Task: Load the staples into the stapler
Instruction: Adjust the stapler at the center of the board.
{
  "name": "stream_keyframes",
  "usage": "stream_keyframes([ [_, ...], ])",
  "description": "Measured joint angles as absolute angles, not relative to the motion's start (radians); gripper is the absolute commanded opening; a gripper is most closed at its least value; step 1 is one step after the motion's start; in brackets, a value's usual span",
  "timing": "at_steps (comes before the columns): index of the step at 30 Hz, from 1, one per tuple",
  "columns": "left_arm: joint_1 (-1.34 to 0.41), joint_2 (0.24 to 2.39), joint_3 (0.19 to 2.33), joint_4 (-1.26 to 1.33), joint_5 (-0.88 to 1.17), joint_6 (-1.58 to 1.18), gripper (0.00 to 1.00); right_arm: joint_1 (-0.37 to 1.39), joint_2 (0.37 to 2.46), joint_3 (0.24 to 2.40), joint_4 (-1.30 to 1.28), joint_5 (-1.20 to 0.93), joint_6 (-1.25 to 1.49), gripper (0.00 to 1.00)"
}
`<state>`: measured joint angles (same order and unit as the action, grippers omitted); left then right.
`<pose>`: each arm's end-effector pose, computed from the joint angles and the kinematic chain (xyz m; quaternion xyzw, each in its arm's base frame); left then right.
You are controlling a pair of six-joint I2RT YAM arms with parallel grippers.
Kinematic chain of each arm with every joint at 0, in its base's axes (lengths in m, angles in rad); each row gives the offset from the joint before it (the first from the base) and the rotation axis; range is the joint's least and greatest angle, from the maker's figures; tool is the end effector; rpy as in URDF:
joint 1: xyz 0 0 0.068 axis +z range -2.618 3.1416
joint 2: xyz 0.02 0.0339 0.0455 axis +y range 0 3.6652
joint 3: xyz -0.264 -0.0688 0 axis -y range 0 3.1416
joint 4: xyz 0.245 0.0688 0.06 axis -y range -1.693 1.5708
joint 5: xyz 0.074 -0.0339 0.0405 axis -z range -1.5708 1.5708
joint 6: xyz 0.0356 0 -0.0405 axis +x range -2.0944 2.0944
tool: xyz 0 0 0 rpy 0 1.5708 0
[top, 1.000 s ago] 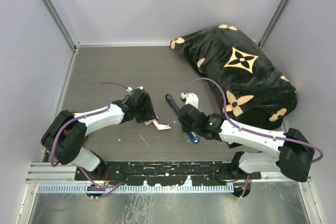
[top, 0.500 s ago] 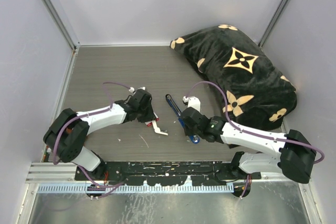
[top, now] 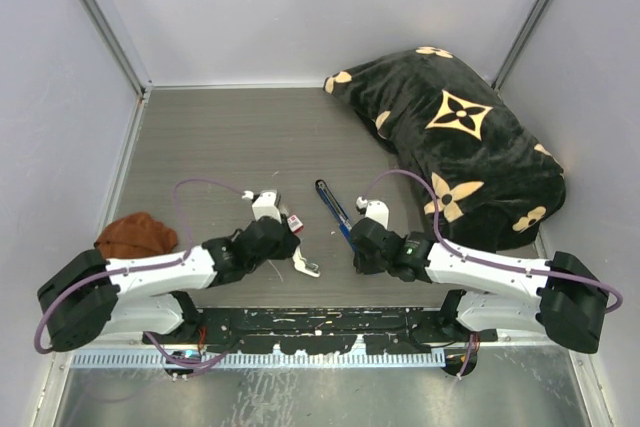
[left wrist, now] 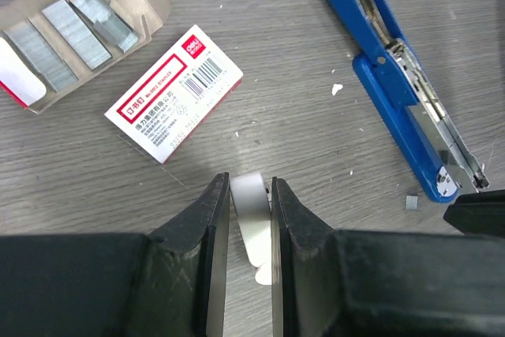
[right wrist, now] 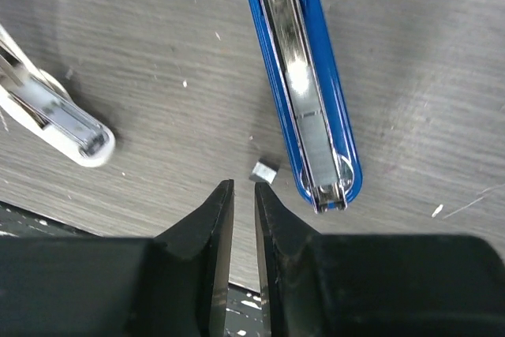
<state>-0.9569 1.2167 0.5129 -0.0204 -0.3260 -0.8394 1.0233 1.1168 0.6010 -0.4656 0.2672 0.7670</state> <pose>0.1446 -0.1853 0.1769 -0.0137 0.9020 -0.2248 0.3683 0.1159 0.1720 0.1921 -0.0828 0.9455 0.1449 0.2795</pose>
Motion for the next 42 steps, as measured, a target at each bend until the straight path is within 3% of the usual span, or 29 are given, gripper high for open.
stream_keyframes([
  [8, -1.073, 1.103, 0.308, 0.286, -0.498, -0.715, 0.00, 1.079, 1.133, 0.572, -0.492, 0.281, 0.864, 0.32],
  [16, -1.179, 1.092, 0.226, 0.475, -0.618, -0.599, 0.00, 1.107, 1.174, 0.561, -0.496, 0.342, 0.965, 0.34],
  [20, -1.190, 1.079, 0.218, 0.496, -0.624, -0.575, 0.16, 1.119, 1.214, 0.561, -0.497, 0.379, 1.006, 0.34],
  [36, -1.194, 0.799, 0.199, 0.344, -0.607, -0.576, 0.55, 1.152, 1.295, 0.587, -0.499, 0.470, 1.099, 0.42],
  [42, -1.194, 0.733, 0.218, 0.177, -0.604, -0.598, 0.61, 1.147, 1.294, 0.589, -0.487, 0.487, 1.078, 0.42],
])
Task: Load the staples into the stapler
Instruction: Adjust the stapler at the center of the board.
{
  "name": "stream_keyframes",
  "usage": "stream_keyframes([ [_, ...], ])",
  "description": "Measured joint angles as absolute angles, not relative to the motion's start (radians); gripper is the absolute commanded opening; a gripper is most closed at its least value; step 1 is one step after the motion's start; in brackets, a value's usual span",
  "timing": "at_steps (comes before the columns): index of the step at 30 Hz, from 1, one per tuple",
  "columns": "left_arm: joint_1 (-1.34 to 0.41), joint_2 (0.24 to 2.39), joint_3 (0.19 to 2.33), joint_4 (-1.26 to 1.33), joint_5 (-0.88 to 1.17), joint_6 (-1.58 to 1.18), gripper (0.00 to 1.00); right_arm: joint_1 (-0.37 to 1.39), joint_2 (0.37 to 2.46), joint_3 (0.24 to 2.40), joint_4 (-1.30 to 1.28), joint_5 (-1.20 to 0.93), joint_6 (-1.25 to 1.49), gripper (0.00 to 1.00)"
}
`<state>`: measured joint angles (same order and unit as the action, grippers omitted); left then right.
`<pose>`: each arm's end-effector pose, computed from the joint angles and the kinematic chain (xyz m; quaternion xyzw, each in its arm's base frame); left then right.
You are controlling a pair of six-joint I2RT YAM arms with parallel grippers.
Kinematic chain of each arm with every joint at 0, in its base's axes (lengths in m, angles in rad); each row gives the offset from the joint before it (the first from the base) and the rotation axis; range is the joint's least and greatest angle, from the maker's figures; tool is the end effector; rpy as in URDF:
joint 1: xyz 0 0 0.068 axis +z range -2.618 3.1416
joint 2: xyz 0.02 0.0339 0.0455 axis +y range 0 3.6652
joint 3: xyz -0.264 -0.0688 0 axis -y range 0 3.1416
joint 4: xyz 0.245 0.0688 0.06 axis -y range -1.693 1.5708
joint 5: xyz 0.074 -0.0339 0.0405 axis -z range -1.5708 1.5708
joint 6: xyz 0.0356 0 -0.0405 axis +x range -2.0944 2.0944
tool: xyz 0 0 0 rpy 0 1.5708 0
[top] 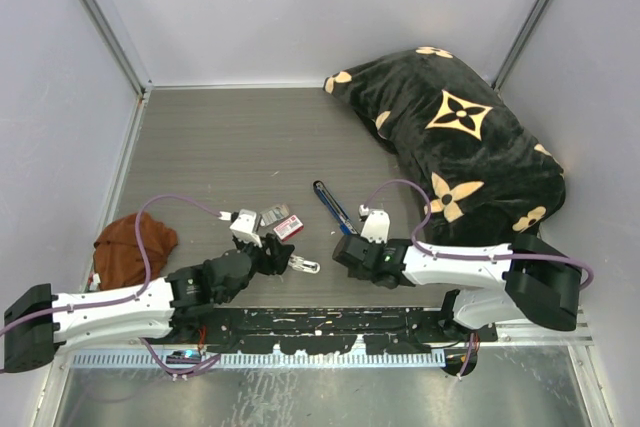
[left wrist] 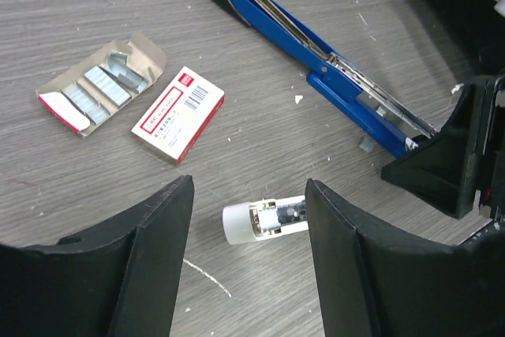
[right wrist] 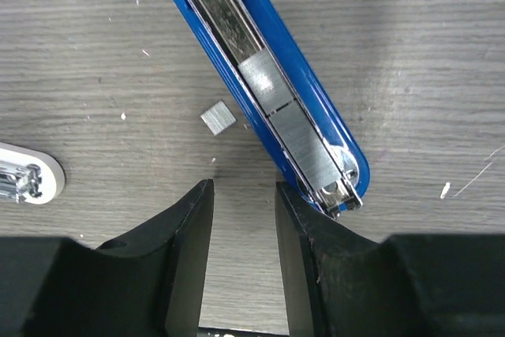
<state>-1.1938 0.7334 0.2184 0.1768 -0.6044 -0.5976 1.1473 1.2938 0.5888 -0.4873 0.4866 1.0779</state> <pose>0.0792 -0.1451 0.1875 0.0644 0.7952 -0.2790 0.5345 0.1024 0.1867 0.1564 0.0122 0.9542 0.0591 0.2930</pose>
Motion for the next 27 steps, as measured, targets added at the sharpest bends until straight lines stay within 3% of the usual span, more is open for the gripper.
stream_keyframes([
  [16, -1.155, 0.793, 0.457, -0.167, -0.450, -0.723, 0.65, 1.056, 1.383, 0.628, -0.373, 0.479, 0.919, 0.41],
  [27, -1.079, 0.776, 0.462, -0.262, -0.352, -0.764, 0.65, 1.050, 1.393, 0.630, -0.336, 0.458, 0.813, 0.19],
])
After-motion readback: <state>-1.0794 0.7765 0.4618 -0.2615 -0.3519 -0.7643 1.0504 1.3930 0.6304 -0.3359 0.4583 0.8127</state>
